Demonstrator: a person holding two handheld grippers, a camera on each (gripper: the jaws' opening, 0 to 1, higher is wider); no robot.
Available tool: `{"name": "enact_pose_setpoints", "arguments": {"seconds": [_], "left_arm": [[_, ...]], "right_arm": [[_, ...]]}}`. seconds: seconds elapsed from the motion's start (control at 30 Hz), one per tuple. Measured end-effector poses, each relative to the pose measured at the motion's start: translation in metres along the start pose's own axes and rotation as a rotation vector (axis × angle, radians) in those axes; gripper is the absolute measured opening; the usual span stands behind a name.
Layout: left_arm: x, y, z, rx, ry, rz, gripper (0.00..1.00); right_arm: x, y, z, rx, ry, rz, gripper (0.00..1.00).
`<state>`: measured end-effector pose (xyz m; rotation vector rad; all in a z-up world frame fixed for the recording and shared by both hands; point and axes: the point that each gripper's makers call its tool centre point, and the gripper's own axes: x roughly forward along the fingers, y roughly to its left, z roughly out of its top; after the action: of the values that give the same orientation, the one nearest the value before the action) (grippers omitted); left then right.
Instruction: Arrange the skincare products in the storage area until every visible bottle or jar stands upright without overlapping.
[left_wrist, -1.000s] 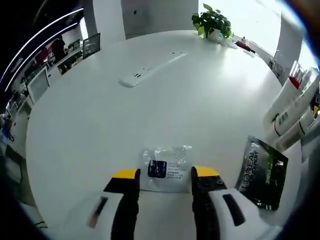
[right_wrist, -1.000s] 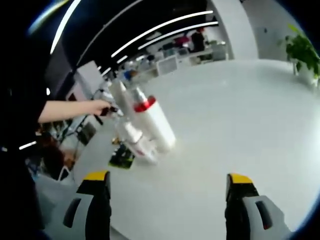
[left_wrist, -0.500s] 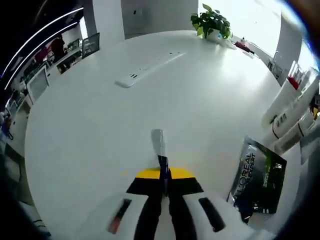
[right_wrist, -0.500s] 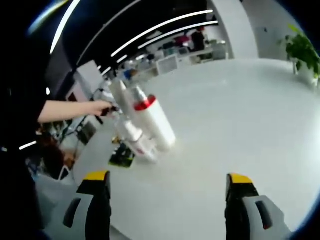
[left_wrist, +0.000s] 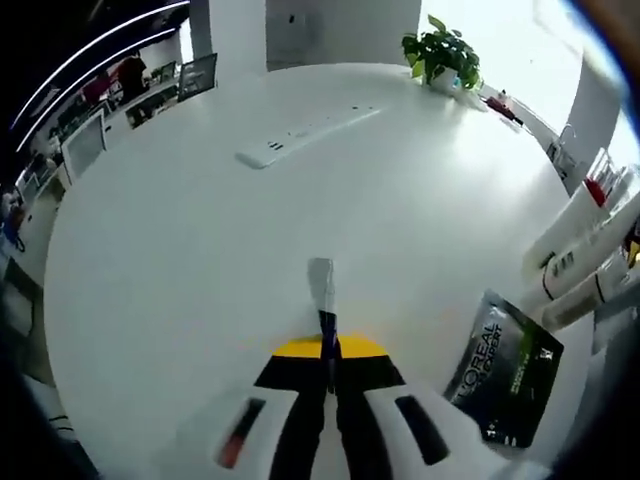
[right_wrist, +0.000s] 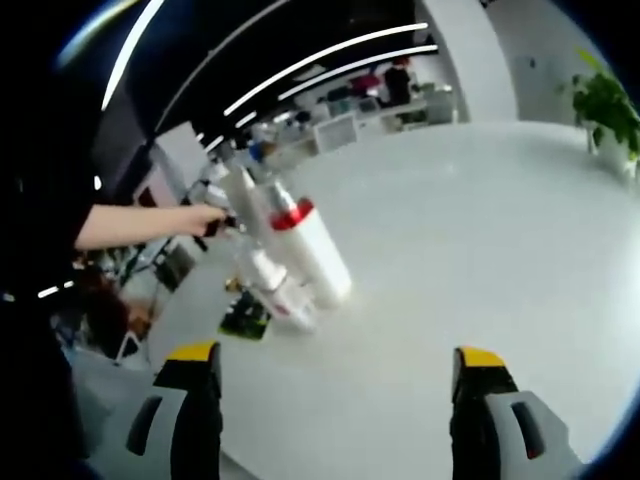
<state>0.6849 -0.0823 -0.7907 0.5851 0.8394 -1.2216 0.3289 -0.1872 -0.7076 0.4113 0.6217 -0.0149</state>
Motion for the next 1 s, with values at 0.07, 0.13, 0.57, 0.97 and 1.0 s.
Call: {"name": "enact_pose_setpoints", "arguments": {"seconds": [0.07,0.13,0.57,0.97,1.0], "left_arm": [[-0.002,0.001,0.001,-0.007,-0.006,-0.001,0.03],[-0.008,-0.002,0.003,-0.029,-0.018,-0.006,0.03],[-0.072,-0.02,0.025,-0.163,-0.158,0.01,0.03],[-0.127,-0.052,0.054,-0.271,-0.296,0.039,0.03],[-0.129,-0.056,0.055,-0.262,-0.302,0.035,0.03]], "right_arm": [[0.0,0.002,0.002,-0.005,0.001,0.005,0.98],[-0.001,0.005,0.006,-0.012,-0.008,0.008,0.98],[-0.008,0.036,0.041,-0.091,-0.053,0.079,0.98],[-0.021,0.066,0.06,-0.159,-0.063,0.161,0.98],[-0.023,0.069,0.062,-0.164,-0.07,0.165,0.98]]}}
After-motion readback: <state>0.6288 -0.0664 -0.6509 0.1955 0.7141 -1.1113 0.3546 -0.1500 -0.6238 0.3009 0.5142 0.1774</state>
